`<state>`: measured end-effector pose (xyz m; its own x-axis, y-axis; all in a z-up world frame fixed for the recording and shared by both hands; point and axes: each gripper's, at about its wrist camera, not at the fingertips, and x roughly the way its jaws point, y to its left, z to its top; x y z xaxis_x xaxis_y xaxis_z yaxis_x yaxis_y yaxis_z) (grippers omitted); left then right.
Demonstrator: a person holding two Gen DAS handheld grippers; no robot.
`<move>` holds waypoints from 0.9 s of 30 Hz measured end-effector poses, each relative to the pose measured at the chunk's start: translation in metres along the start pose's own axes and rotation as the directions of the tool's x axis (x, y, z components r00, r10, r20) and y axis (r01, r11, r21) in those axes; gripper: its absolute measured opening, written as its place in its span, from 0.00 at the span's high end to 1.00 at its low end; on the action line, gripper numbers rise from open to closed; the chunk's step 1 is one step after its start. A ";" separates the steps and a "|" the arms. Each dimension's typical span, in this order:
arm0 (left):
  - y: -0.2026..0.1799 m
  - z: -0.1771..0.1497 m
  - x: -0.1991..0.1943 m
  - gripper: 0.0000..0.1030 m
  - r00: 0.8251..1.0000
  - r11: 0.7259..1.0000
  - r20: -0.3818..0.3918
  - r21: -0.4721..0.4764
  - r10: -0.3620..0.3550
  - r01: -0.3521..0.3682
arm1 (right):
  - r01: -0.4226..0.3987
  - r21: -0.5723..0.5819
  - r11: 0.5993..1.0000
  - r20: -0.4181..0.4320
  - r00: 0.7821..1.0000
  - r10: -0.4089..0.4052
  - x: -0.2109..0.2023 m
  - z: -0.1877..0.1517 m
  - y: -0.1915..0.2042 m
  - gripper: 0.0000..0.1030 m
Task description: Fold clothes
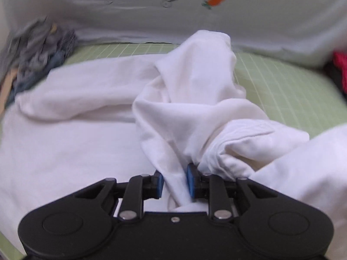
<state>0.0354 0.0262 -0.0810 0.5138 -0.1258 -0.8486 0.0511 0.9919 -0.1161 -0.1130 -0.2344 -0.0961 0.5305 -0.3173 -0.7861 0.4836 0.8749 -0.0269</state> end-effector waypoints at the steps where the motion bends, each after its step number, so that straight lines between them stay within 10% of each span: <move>1: 0.000 -0.001 0.001 0.24 1.000 1.000 -0.004 0.008 -0.005 0.005 | -0.007 0.031 0.999 0.002 1.000 0.007 -0.004 0.003 -0.005 0.67; 12: -0.019 -0.006 0.005 0.24 0.999 0.998 -0.011 -0.046 -0.053 0.052 | -0.068 0.328 0.942 0.173 0.985 0.011 -0.074 0.058 -0.098 0.37; 21: -0.034 -0.009 0.009 0.24 0.999 0.995 -0.018 -0.091 -0.028 0.026 | 0.017 0.432 0.902 -0.139 0.989 0.048 0.004 0.051 -0.153 0.25; 27: -0.050 -0.012 0.015 0.24 0.999 0.996 -0.031 -0.088 -0.021 0.018 | -0.162 0.538 0.827 -0.105 0.961 0.256 0.014 0.040 -0.169 0.62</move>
<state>0.0302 -0.0252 -0.0936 0.4859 -0.1471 -0.8616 -0.0151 0.9842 -0.1765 -0.1590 -0.4013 -0.0780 0.5604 -0.0421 -0.8272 0.6888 0.5783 0.4372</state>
